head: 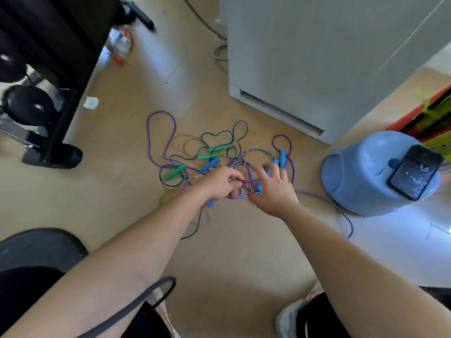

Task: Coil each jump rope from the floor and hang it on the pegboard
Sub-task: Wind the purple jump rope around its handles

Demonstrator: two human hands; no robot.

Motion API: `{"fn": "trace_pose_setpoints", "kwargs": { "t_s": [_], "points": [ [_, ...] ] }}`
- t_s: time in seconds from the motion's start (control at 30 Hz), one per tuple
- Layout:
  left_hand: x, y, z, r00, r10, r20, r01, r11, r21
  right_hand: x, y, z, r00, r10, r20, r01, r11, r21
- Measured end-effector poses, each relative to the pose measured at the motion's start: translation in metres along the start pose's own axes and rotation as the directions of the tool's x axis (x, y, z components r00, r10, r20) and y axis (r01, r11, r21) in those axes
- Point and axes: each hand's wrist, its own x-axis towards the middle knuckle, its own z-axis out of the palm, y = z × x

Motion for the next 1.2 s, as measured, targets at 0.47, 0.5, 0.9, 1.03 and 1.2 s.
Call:
{"fn": "trace_pose_setpoints", "kwargs": {
  "t_s": [0.47, 0.5, 0.9, 1.03, 1.2],
  "points": [
    [-0.171, 0.091, -0.162, 0.901, 0.091, -0.424, 0.053, 0.947, 0.316, -0.056, -0.010, -0.170, 0.982, 0.042, 0.186, -0.035, 0.998, -0.042],
    [-0.178, 0.086, -0.164, 0.885, 0.068, -0.461, 0.069, 0.959, 0.274, -0.056, -0.022, -0.179, 0.987, -0.002, 0.158, 0.001, 1.000, 0.009],
    [-0.161, 0.079, -0.081, 0.865, 0.349, -0.360, -0.241, 0.919, 0.313, -0.055, -0.114, -0.174, 0.914, -0.402, 0.058, 0.378, 0.895, 0.237],
    [-0.143, 0.069, -0.080, 0.884, 0.308, -0.351, -0.245, 0.946, 0.214, -0.037, -0.113, -0.170, 0.943, -0.323, -0.077, 0.330, 0.883, 0.333],
    [-0.142, 0.064, -0.105, 0.833, 0.222, -0.507, -0.070, 0.951, 0.302, -0.013, -0.083, -0.160, 0.972, -0.233, -0.026, 0.231, 0.934, 0.273]
  ]
}}
